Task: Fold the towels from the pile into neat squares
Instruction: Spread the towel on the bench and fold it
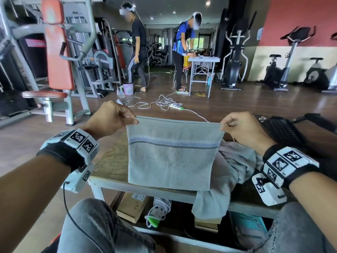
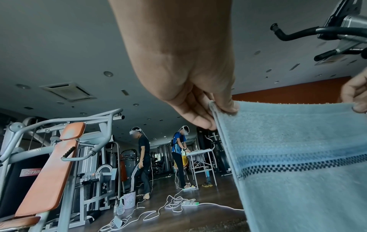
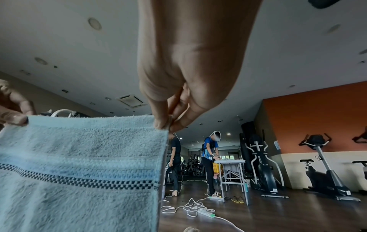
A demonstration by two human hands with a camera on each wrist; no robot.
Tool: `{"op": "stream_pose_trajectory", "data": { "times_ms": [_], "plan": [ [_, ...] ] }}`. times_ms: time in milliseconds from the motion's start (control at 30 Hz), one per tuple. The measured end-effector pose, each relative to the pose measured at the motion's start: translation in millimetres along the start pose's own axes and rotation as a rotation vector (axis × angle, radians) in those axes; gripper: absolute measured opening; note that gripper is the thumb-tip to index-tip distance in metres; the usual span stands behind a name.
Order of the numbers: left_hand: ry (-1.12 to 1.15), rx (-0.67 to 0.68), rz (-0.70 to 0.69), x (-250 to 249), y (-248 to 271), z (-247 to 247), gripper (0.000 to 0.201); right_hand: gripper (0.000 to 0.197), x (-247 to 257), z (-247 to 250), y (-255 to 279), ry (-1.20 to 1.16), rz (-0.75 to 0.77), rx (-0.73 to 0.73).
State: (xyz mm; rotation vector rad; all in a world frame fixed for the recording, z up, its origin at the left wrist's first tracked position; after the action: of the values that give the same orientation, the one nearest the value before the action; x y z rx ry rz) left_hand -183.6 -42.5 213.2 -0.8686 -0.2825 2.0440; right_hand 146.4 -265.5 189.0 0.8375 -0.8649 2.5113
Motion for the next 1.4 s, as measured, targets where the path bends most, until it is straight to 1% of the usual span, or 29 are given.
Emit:
{"op": "stream_pose_trajectory", "data": {
  "times_ms": [100,200,367,467,600,700,767,867,967,1033,1133,1200,1267,1300,1367,1400],
  "plan": [
    [-0.028,0.017,-0.002,2.7,3.9,1.5,0.004,0.007,0.9,0.8,1.1,-0.029,0.009,-0.018],
    [-0.084,0.072,0.012,4.5,5.2,2.6,0.003,0.007,1.7,0.9,0.3,-0.030,0.040,-0.022],
    [-0.178,0.091,-0.006,2.2,3.0,3.0,0.011,0.007,3.8,-1.4,-2.2,-0.015,0.062,-0.041],
    [-0.194,0.101,-0.012,4.5,0.3,2.5,0.011,0.008,3.2,-4.1,-3.5,-0.006,0.075,-0.042],
    [-0.151,0.111,-0.017,11.7,-6.0,-0.5,0.004,0.008,0.8,-10.3,-11.8,0.025,0.058,-0.016],
    [-0.188,0.130,-0.012,20.7,-16.7,-2.8,0.011,0.010,1.1,-17.4,-26.0,0.064,0.042,0.024],
    [-0.213,0.131,-0.021,25.8,-26.8,-2.5,0.008,0.012,1.8,-23.3,-41.2,0.130,0.054,0.059],
    [-0.258,0.057,0.005,33.8,-48.4,2.7,0.010,0.009,10.4,-34.2,-69.1,0.209,0.089,0.093],
    [-0.312,-0.040,0.035,40.8,-70.1,12.5,0.014,0.008,23.7,-44.4,-102.4,0.240,0.113,0.083],
    [-0.305,-0.122,0.029,42.8,-76.3,19.3,0.016,0.010,32.0,-46.4,-118.1,0.234,0.137,0.027],
    [-0.232,-0.230,0.013,53.6,-80.8,26.9,0.017,0.012,39.0,-55.4,-134.6,0.153,0.159,-0.073],
    [-0.245,-0.267,-0.025,63.7,-74.4,25.7,0.018,0.010,34.6,-65.2,-133.4,0.112,0.188,-0.088],
    [-0.262,-0.236,-0.043,79.1,-59.7,17.2,0.019,0.008,19.9,-76.2,-123.4,0.087,0.193,-0.030],
    [-0.249,-0.184,-0.060,87.4,-48.8,9.3,0.017,0.007,9.1,-82.5,-114.7,0.080,0.176,0.036],
    [-0.178,-0.033,-0.120,101.7,-21.9,-10.6,0.020,0.008,-16.3,-97.5,-92.6,0.068,0.146,0.225],
    [-0.140,0.057,-0.126,107.2,-7.4,-20.5,0.026,0.012,-27.7,-105.0,-79.7,0.060,0.150,0.325]
  ]
}}
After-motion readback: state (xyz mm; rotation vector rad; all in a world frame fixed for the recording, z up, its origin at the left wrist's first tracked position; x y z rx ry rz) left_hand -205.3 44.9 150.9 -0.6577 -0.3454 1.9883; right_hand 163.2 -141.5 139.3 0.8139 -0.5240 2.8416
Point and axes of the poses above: each hand's wrist, its own y-axis away from the middle knuckle, its own z-axis out of the back of the hand, x = y × z, the point moved 2 cm from there along -y, towards the middle knuckle, and after that the axes turned 1 degree about -y, right-handed, at the moved point
